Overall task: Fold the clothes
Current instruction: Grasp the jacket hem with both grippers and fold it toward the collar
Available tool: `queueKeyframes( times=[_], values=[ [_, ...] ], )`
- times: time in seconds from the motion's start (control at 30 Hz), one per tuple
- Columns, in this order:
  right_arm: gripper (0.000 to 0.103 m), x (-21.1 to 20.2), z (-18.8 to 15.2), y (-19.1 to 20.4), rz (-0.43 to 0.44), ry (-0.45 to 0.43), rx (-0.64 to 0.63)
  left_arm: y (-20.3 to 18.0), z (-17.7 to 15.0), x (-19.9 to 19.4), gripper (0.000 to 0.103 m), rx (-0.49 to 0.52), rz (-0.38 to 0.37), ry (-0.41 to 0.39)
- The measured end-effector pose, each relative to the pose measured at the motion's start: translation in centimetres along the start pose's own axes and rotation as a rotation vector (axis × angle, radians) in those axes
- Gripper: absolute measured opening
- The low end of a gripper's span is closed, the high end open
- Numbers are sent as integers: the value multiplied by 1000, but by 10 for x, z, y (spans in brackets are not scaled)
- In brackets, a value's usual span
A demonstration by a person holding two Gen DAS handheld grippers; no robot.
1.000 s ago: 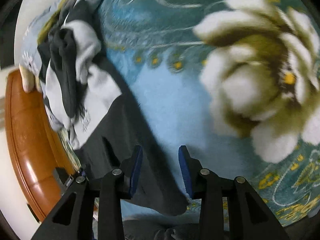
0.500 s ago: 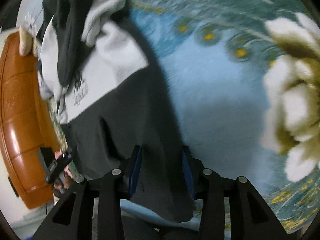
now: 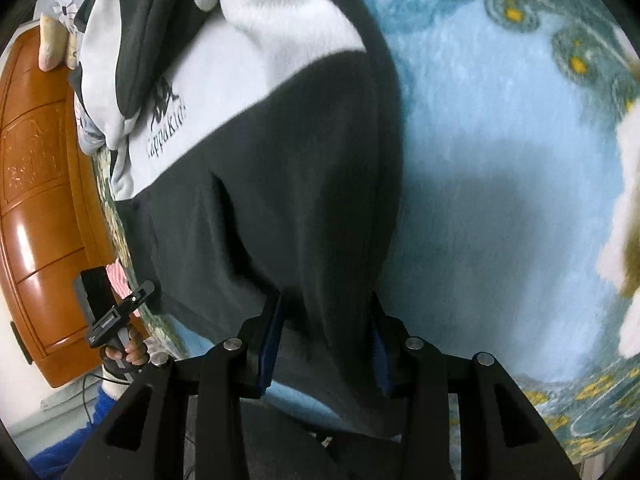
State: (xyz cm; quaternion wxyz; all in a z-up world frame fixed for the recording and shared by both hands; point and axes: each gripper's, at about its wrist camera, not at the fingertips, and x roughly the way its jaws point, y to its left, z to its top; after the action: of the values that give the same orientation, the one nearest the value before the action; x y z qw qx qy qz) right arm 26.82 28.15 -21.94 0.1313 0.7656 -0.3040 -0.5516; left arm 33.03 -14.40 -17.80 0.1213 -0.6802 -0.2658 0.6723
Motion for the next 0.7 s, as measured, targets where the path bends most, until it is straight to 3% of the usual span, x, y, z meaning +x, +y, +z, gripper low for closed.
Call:
queueKeyframes(
  times=[0.03,0.07,0.1,0.27,0.5,0.7],
  values=[
    [35,1,-2,1,-5,6,7,1,0,0,21,-4,28,-1],
    [28,2,-4,3,-23,11,7,3,0,-2,19,-12,37,-3],
    [14,3,-6,7,-58,11,-1,6,-1,-5,14,-25,30,-6],
    [10,-6,-14,36,-179,-37,-71,-10,1,-20,8,-12,24,-37],
    [10,-66,-45,58,-65,-256,-111,-54,8,-80,8,164,-44,-95],
    [10,-75,-79,71,-72,-295,-133,-58,-31,-95,7,182,-36,-79]
  ],
)
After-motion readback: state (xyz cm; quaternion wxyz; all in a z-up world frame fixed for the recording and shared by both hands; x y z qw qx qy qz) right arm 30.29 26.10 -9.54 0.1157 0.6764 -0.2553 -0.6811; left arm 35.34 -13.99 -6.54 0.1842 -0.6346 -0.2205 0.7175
